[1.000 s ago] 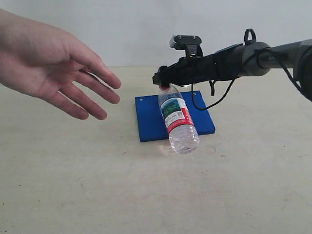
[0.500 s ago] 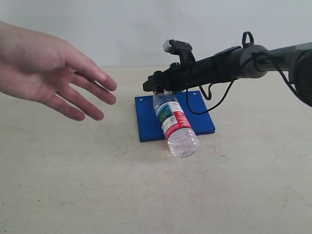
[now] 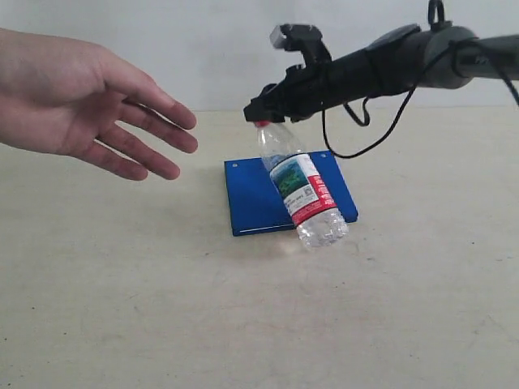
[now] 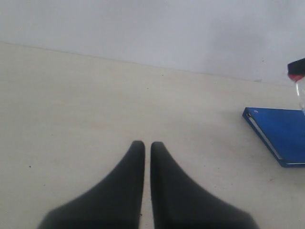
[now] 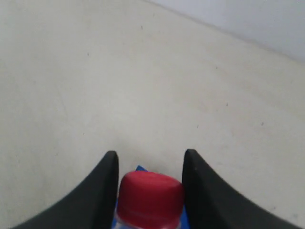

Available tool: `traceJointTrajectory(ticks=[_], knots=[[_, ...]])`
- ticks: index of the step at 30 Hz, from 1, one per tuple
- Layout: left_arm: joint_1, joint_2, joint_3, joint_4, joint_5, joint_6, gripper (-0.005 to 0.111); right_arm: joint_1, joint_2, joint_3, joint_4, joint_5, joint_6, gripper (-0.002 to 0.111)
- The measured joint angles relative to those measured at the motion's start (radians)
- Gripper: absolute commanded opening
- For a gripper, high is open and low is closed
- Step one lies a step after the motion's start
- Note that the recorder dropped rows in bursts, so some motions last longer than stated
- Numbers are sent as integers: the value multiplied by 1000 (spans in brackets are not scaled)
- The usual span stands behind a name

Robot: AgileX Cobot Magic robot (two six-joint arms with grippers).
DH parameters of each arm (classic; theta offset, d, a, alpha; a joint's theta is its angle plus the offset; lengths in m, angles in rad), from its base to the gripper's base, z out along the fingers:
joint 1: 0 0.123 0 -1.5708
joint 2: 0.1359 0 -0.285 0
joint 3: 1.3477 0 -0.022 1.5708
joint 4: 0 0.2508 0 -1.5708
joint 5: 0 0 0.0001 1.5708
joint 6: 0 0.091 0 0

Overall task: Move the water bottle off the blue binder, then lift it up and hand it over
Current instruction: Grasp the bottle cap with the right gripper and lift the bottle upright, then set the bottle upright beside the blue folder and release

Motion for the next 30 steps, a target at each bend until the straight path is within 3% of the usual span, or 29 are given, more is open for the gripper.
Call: traceJointTrajectory(ticks=[22,30], knots=[[0,0,0,0,0,0,5,-222,-137,0,-126,102,8,0],[0,0,0,0,0,0,5,-296,-173,2,-137,209,-119,0]])
